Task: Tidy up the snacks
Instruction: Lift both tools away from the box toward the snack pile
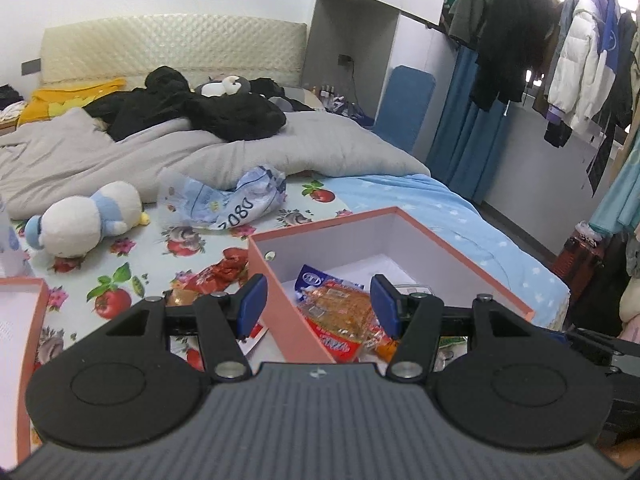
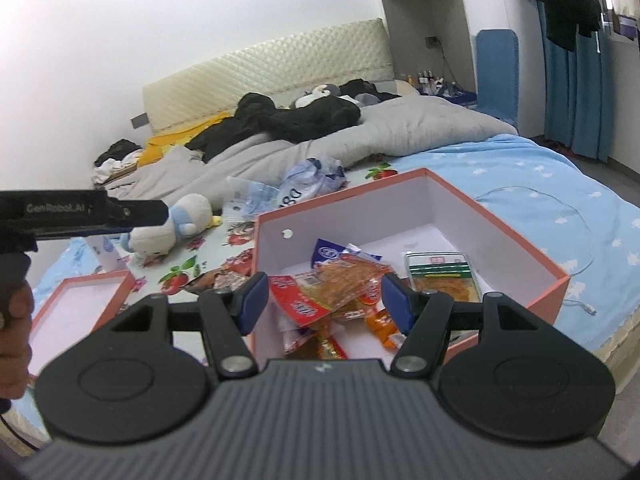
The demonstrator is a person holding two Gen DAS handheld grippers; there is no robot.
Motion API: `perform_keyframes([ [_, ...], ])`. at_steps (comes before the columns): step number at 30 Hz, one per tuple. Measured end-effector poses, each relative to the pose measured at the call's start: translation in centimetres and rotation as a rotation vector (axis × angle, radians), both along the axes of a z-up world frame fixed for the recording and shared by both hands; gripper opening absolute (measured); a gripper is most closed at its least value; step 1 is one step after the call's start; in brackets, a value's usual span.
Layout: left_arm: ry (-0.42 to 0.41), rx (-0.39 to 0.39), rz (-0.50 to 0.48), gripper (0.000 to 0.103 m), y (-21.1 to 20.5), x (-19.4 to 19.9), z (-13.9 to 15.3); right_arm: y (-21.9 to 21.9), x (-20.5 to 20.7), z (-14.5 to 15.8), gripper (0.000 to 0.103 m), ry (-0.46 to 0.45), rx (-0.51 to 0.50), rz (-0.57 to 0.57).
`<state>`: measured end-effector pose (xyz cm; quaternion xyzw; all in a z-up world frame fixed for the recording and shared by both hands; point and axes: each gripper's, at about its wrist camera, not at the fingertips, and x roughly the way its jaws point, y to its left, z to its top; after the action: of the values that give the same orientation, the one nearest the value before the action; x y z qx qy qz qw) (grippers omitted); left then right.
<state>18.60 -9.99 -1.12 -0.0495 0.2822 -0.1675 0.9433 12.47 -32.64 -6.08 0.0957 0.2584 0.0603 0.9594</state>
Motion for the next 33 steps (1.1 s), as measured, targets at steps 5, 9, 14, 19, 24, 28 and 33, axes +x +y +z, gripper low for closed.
perform_keyframes([
  [5, 0.012, -0.009, 0.041, 0.063, 1.9, -2.5, -1.1, 1.7, -1.2, -0.4, 0.064, -0.009, -0.009, 0.030],
  [9, 0.031, -0.009, 0.060, 0.063, 3.4, -3.9, -2.3, 3.1, -2.1, -1.0, 0.064, -0.015, -0.020, 0.053],
  [14, 0.051, 0.002, 0.097, 0.063, 5.2, -5.6, -3.7, 5.0, -2.7, -1.7, 0.064, -0.013, -0.025, 0.105],
  [19, 0.055, -0.016, 0.133, 0.063, 7.1, -7.2, -4.5, 6.7, -3.4, -2.3, 0.064, -0.016, -0.025, 0.131],
  [24, 0.082, -0.022, 0.143, 0.063, 8.4, -7.8, -5.6, 8.4, -3.7, -3.2, 0.064, 0.004, -0.033, 0.147],
  [28, 0.105, -0.038, 0.157, 0.063, 9.3, -8.2, -6.4, 9.9, -3.9, -3.6, 0.064, 0.011, -0.045, 0.180],
  [33, 0.114, -0.049, 0.182, 0.063, 10.3, -8.2, -7.0, 11.1, -3.7, -4.0, 0.064, 0.009, -0.073, 0.200],
])
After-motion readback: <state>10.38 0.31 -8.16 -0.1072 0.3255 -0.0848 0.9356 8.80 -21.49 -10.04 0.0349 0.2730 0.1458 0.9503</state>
